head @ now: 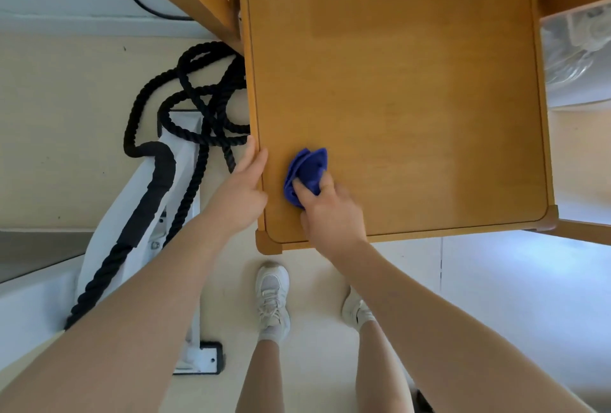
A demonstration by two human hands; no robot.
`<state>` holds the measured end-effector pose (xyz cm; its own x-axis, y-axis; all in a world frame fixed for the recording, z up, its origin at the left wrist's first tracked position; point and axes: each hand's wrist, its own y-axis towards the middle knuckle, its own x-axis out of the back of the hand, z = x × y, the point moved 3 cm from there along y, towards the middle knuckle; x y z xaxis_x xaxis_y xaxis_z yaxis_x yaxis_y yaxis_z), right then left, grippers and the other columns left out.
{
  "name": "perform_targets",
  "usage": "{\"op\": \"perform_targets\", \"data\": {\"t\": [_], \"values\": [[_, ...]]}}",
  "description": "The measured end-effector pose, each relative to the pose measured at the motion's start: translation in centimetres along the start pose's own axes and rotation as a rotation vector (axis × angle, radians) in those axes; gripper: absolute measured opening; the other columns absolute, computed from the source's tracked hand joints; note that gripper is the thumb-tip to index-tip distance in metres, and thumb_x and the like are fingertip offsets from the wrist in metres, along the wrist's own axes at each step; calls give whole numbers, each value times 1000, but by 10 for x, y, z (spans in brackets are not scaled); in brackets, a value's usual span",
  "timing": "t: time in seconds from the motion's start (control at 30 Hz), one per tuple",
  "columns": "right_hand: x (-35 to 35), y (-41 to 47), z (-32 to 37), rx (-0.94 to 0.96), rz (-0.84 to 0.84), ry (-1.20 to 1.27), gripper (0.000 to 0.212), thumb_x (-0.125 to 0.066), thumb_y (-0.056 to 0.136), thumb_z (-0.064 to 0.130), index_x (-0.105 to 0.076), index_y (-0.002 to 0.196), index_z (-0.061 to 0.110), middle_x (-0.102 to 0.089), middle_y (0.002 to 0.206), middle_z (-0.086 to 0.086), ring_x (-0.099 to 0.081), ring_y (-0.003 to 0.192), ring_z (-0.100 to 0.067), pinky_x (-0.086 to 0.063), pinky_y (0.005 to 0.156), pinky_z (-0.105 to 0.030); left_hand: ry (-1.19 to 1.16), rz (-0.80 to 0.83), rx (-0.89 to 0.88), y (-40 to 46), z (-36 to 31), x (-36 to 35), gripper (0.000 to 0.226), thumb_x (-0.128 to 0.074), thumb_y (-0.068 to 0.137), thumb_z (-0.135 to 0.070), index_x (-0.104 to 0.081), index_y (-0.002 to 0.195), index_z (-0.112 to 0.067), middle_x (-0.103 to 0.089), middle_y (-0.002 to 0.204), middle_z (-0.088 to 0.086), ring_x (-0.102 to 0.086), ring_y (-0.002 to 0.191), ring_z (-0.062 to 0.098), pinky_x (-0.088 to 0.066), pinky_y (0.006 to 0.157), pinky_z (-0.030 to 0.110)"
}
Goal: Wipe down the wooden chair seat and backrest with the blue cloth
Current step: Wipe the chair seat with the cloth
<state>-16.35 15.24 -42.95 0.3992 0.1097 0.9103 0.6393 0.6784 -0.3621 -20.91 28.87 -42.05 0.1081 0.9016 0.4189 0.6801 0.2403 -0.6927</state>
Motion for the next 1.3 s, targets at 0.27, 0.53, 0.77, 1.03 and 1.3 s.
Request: {"op": "perform_targets", "data": {"t": [0.27, 0.53, 0.77, 1.03, 1.3], "values": [[19, 2, -55, 292, 14, -159, 60, -82, 48, 15, -70, 104, 31, -64, 85, -13, -60, 57, -31, -49, 45, -28, 452, -59, 67, 1, -14, -12, 107, -62, 74, -14, 16, 145, -33, 25, 153, 1, 13, 142, 20, -2, 115, 39], [-5, -38, -45, 303, 79, -156, 73, -82, 33, 12, -71, 103, 31, -69, 89, -10, -60, 57, -26, -49, 47, -28, 806, -62, -9, -2, -4, -22, 140, -74, 56, -64, 36, 135, -30, 35, 146, 19, 22, 139, 29, 7, 114, 43], [40, 4, -116, 165, 116, -241, 59, -54, 85, 15, -39, 137, 39, -45, 130, -13, -51, 107, -35, -47, 80, -38, 929, -38, 116, -5, -16, -34, 132, -70, 66, -61, 32, 139, -18, 31, 147, 21, 23, 138, 32, 6, 113, 43], [27, -23, -101, 106, 132, -134, 67, -65, 74, 14, -46, 134, 35, -51, 128, -17, -56, 96, -35, -50, 72, -39, 999, -44, 143, -7, -30, -43, 127, -75, 69, -47, 19, 144, -8, 20, 149, 27, 17, 139, 36, 4, 114, 44], [58, 51, -152, -199, -111, -18, 51, -43, 94, 17, -37, 140, 38, -37, 137, -13, -46, 109, -35, -46, 76, -39, 1000, -87, 0, 20, -71, -49, 135, -66, 61, -70, 20, 144, -7, 26, 150, 19, 17, 140, 32, 5, 113, 43]]}}
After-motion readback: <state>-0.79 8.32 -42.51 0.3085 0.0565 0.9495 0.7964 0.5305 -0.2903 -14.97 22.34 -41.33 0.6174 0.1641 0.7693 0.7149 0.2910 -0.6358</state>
